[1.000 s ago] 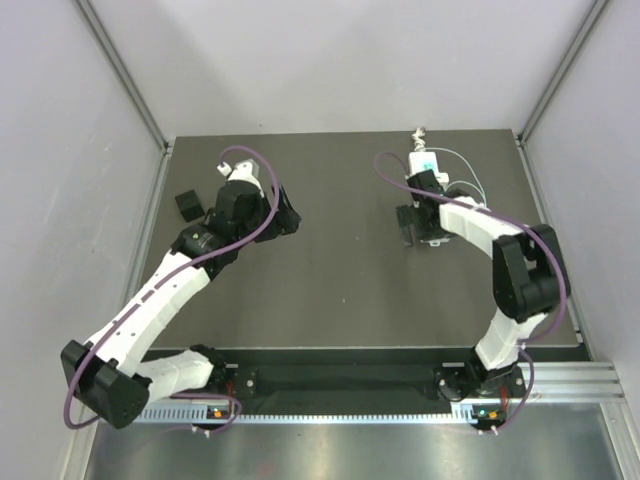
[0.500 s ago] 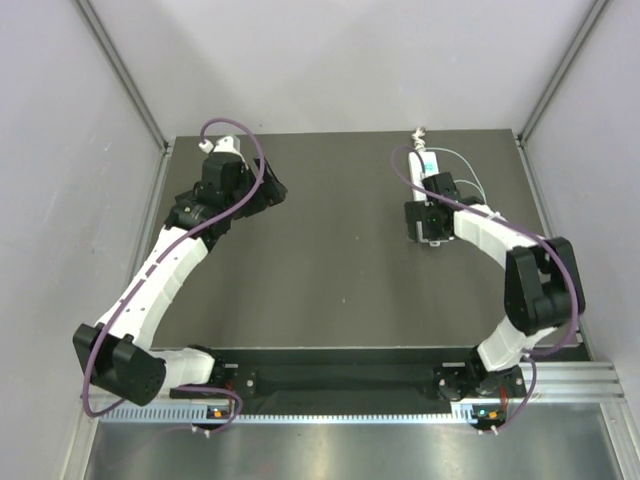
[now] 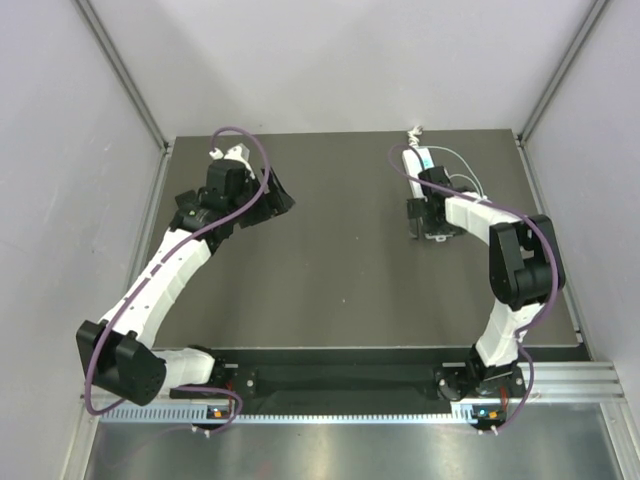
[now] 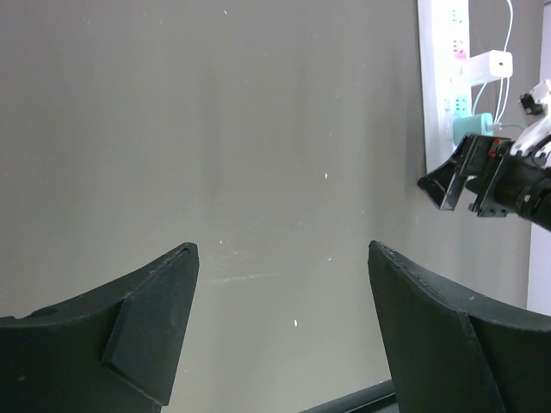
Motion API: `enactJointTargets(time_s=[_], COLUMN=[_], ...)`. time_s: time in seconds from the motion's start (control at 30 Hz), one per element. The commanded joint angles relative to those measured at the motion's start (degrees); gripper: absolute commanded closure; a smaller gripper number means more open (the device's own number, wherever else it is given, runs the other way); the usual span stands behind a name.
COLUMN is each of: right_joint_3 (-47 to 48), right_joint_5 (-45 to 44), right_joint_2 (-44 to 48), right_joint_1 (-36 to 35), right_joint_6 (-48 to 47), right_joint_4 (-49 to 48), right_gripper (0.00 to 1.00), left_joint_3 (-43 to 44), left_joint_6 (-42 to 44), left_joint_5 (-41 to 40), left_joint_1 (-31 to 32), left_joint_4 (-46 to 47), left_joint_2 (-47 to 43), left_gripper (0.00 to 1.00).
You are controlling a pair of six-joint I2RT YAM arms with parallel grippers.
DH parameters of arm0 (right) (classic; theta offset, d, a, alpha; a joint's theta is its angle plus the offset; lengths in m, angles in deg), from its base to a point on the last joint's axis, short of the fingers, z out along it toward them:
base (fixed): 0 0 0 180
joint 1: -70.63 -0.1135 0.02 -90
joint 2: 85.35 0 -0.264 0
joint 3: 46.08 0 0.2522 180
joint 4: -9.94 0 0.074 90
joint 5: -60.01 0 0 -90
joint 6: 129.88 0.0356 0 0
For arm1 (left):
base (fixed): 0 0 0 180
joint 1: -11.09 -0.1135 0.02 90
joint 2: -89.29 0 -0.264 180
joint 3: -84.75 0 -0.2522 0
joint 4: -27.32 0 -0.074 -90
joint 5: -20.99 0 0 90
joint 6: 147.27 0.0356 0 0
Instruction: Insert the plug
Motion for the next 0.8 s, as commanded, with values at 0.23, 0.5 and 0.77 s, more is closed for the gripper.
enactJointTargets(time_s=[0.23,0.5,0.77], right_joint_3=[4.37,8.93,6.76], right_joint_5=[4.61,17.87,24.65], right_joint_2=[0.23,-5.83,-5.14], right_joint_1=[3.49,6.04,7.36], right_joint_6=[-14.68,-22.44,-27.00], right_joint_4=[-3.25,-1.25,0.17], right_gripper=[0.00,0.00,0.09], left_joint_3=[-0.37,1.38,1.21], left_joint_6=[0.83,0.21,0.74], left_joint_5=[1.06,2.11,1.06], left_joint_1=[-0.56,-0.74,-1.00], left_joint_4=[5.08,6.14,6.22], left_joint_2=[0.41,3.40,3.32], left_gripper=[0.16,0.16,0.16])
